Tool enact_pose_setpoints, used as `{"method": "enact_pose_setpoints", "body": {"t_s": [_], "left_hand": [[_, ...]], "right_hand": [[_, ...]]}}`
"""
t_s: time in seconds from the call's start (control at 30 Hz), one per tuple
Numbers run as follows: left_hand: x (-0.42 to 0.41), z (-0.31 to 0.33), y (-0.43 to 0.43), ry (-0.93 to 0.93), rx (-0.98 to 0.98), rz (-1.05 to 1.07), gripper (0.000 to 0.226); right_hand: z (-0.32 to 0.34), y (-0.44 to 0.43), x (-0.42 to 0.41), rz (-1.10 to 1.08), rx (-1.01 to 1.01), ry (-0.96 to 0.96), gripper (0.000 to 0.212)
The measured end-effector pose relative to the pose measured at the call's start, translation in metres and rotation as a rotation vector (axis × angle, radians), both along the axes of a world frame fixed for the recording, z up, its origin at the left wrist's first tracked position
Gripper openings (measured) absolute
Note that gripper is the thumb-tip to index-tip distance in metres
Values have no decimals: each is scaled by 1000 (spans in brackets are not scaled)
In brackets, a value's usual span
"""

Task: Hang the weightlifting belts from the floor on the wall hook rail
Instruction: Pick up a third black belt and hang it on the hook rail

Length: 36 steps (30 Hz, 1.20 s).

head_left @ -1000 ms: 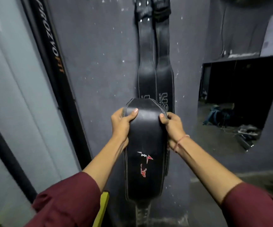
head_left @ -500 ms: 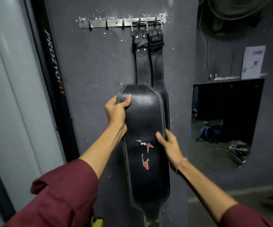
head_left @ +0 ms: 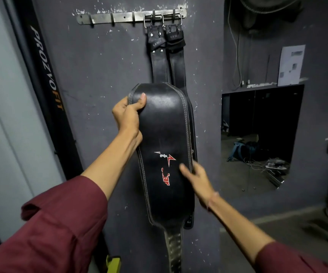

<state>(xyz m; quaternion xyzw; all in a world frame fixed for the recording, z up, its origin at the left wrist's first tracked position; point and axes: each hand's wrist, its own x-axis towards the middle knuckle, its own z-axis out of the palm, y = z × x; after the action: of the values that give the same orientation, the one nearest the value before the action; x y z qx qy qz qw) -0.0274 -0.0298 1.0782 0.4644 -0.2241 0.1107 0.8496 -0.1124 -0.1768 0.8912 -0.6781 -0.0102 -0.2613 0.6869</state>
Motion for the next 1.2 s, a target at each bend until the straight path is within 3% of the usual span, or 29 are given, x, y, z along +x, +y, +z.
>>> {"method": "enact_pose_setpoints", "body": {"t_s": [0.13,0.23,0.33,0.4,0.47,0.6,0.83,1.03,1.2], "left_hand": [[-9,-3,-5,10,23,-31,8],[-10,4,-7,8,-1,-12,11],[-12,0,-10,-28,30,-11,11],[-11,-6,-13,-20,50,-6,11],[-10,-10,-13,-5,65,-2,12],[-16,-10,-13,-68,91,-44,3],[-15,-18,1,-292,355,93,43],[-49,-127,6,-185,404,3,61],[-82,-235,10,42,529,-71,35]], "right_hand": [[91,-3,10,1,-26,-141,18],[27,-7,-4,73,-1,-38,30],[-56,6,-34,130,16,112,61],[-57,10,-34,112,36,97,63],[-16,12,-29,17,22,-9,62],[86,8,-15,-81,29,-267,36],[116,17,-12,-143,251,-374,11],[134,14,-9,-212,285,-378,13],[145,3,-7,-294,244,-399,14]]}}
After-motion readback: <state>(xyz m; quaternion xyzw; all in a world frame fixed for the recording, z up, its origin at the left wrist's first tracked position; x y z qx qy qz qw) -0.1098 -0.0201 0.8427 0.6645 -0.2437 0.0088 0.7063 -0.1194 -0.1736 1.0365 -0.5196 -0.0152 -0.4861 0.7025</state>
